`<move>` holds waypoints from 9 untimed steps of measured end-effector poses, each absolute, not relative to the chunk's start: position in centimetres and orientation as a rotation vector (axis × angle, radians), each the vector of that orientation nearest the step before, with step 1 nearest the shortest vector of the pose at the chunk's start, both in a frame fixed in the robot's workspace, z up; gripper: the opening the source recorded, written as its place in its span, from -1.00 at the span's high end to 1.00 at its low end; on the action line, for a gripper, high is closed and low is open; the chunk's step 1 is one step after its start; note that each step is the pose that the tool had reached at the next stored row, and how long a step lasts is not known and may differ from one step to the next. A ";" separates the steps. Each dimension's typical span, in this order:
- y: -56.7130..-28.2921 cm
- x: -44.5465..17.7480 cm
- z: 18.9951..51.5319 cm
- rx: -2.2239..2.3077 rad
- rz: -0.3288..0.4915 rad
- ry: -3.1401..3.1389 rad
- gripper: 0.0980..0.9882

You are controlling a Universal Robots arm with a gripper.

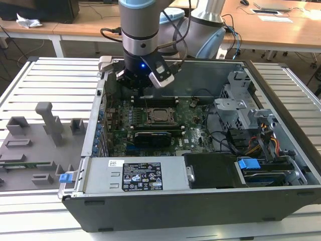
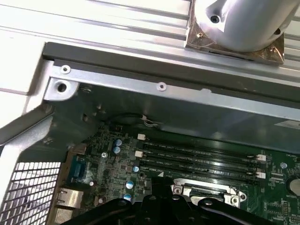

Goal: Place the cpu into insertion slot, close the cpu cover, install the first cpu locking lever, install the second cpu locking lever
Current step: 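Install the first cpu locking lever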

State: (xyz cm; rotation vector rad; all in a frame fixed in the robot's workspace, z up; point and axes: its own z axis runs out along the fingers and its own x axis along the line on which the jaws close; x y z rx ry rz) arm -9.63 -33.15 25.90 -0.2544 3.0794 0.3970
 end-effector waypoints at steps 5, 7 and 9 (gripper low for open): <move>-33.1 -6.2 25.6 -0.254 0.397 3.081 0.98; -33.1 -5.2 25.5 -0.254 0.397 3.081 0.98; -33.1 -4.0 25.4 -0.254 0.398 3.081 0.98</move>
